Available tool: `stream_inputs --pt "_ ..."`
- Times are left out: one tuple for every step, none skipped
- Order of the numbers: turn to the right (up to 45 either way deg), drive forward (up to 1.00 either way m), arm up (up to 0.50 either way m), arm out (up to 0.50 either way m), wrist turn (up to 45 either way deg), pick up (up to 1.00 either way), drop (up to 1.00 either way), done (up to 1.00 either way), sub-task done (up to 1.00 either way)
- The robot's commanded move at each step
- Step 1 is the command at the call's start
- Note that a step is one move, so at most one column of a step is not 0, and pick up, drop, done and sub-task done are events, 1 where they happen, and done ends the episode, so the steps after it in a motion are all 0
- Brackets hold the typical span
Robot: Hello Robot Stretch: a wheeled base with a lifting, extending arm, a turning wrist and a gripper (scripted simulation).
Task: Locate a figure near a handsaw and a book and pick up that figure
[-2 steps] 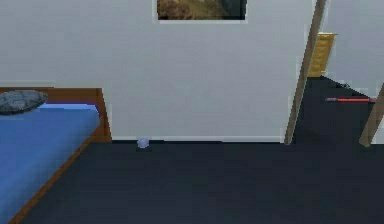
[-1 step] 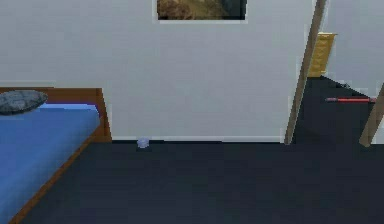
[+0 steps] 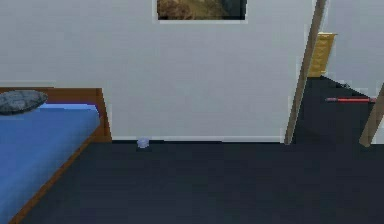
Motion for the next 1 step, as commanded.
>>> stream_inputs --pt "0.0 0.00 0.00 0.00 0.0 0.00 0.00 1.00 0.00"
